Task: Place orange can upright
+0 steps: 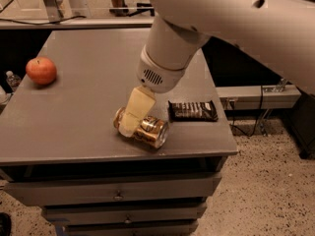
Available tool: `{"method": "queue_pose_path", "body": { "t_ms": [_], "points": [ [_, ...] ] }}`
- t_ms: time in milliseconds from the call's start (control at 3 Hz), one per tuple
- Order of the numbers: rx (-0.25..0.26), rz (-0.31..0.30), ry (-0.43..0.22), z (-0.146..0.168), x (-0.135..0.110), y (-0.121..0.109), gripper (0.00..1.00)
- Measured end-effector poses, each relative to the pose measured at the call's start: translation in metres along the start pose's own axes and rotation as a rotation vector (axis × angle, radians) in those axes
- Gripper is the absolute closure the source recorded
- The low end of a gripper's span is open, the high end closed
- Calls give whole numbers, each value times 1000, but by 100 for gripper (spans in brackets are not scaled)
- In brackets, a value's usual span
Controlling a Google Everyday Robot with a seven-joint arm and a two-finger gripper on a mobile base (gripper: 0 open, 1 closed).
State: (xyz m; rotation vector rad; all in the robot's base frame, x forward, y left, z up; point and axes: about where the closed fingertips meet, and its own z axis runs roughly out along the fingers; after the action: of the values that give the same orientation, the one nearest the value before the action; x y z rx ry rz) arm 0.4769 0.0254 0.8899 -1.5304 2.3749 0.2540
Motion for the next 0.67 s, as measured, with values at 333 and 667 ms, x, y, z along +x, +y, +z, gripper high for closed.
{"method": "queue_pose_path", "body": {
  "t_ms": [333, 667],
  "points": [
    [-20, 9, 8, 12, -6, 12, 0],
    [-14, -3, 8, 27, -11, 25, 0]
  ]
}}
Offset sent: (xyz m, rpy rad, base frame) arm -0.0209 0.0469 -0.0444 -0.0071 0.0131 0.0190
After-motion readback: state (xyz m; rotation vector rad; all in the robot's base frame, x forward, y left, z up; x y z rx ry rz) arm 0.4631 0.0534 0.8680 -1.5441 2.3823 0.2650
